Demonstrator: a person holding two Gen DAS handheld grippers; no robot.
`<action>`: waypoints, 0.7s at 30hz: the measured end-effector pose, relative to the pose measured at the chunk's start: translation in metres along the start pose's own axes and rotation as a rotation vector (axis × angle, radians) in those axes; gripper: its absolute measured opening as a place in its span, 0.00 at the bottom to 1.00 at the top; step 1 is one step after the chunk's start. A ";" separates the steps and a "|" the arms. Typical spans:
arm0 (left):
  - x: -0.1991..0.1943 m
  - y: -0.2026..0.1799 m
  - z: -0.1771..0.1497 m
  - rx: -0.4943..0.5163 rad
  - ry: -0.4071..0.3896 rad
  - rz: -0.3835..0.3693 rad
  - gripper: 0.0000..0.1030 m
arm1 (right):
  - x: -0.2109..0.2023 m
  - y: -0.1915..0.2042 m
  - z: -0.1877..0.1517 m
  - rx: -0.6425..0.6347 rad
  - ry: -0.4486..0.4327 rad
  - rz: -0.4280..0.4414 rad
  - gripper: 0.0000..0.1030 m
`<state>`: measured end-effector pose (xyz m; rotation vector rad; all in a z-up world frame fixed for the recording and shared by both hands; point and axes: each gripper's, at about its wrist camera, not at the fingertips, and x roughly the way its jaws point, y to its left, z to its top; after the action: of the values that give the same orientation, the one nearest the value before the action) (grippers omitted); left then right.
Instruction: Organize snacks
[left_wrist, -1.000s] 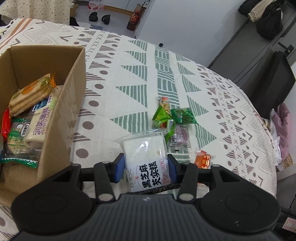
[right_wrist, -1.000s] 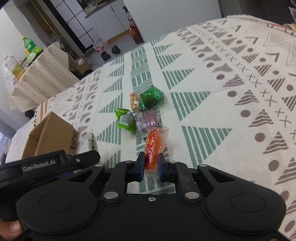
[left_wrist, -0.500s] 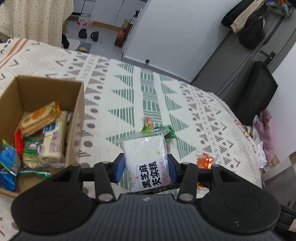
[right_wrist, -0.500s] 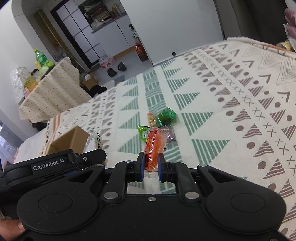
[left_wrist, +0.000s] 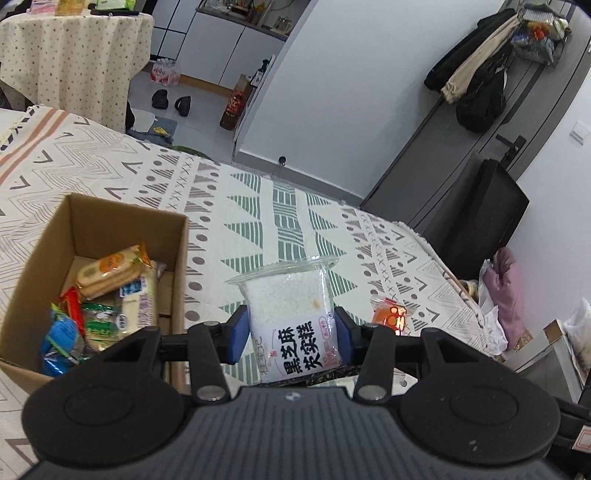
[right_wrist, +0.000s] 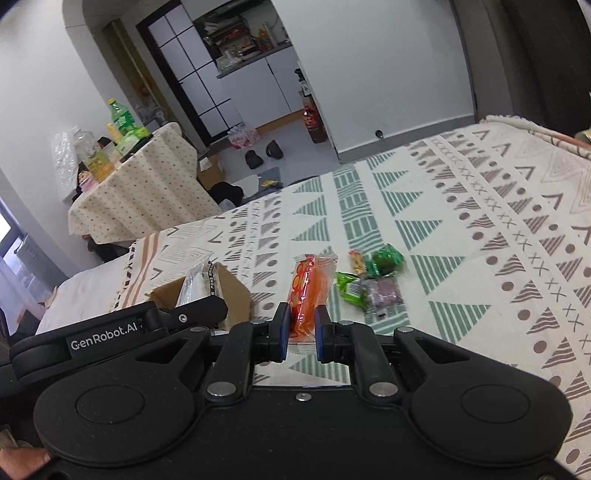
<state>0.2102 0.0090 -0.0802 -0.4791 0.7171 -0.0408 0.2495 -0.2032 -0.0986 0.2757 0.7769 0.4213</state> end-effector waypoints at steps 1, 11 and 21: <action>-0.003 0.003 0.000 -0.002 -0.004 -0.002 0.45 | -0.001 0.003 0.000 -0.006 -0.002 0.001 0.13; -0.034 0.040 0.005 -0.039 -0.055 0.027 0.45 | 0.004 0.040 -0.008 -0.067 -0.004 0.041 0.01; -0.046 0.078 0.006 -0.060 -0.057 0.082 0.46 | 0.028 0.041 -0.036 -0.021 0.084 0.015 0.10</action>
<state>0.1699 0.0901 -0.0818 -0.5060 0.6829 0.0710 0.2304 -0.1514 -0.1240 0.2454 0.8530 0.4576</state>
